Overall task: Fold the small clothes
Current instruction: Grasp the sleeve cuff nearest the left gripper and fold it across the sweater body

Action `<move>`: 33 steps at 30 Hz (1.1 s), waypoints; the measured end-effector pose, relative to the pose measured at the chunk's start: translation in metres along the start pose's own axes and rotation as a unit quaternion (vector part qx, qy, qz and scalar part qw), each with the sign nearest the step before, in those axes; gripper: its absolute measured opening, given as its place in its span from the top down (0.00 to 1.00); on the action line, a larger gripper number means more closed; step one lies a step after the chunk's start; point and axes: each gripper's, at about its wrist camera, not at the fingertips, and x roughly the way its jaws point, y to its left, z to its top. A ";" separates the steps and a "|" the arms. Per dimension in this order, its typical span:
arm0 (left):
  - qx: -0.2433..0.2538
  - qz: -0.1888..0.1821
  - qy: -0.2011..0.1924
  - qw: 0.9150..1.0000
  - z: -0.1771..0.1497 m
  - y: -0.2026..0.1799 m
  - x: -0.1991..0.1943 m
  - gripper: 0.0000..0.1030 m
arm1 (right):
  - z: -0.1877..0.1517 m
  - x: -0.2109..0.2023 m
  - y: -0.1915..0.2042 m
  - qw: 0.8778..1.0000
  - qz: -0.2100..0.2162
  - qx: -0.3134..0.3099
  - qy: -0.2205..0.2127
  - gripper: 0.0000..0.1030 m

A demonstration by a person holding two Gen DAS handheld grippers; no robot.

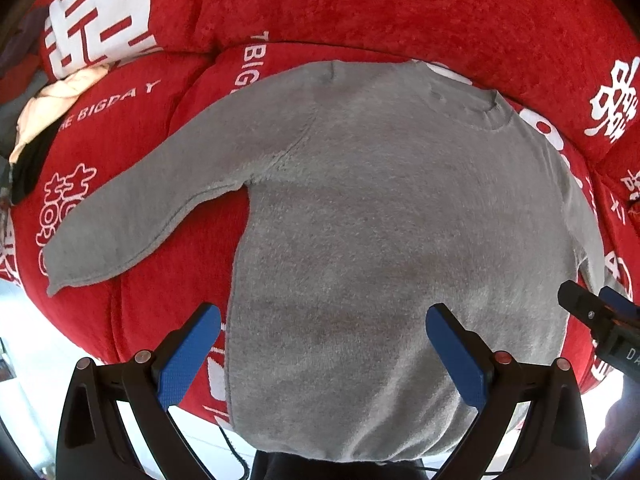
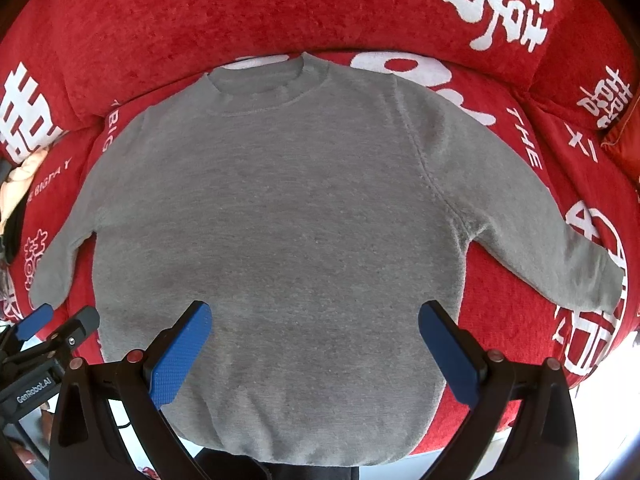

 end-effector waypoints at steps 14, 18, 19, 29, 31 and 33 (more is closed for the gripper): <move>-0.118 -0.039 -0.008 0.992 -0.009 0.093 0.014 0.00 | 0.002 -0.001 0.075 0.996 -0.005 -0.094 -0.010 0.00; -0.226 -0.084 -0.010 0.971 -0.020 0.168 0.030 0.00 | -0.003 0.005 0.108 0.992 0.023 -0.124 -0.008 0.00; -0.250 -0.090 -0.022 0.964 -0.024 0.186 0.032 0.00 | -0.004 0.007 0.116 0.991 0.032 -0.128 -0.006 0.00; -0.357 -0.203 -0.099 0.906 -0.045 0.289 0.096 0.00 | -0.026 0.042 0.180 0.982 0.079 -0.169 0.011 0.00; -0.371 -0.220 -0.106 0.896 -0.043 0.292 0.106 0.00 | -0.028 0.048 0.188 0.982 0.081 -0.172 0.019 0.00; -0.387 -0.232 -0.120 0.884 -0.040 0.295 0.110 0.00 | -0.030 0.051 0.196 0.980 0.082 -0.178 0.023 0.00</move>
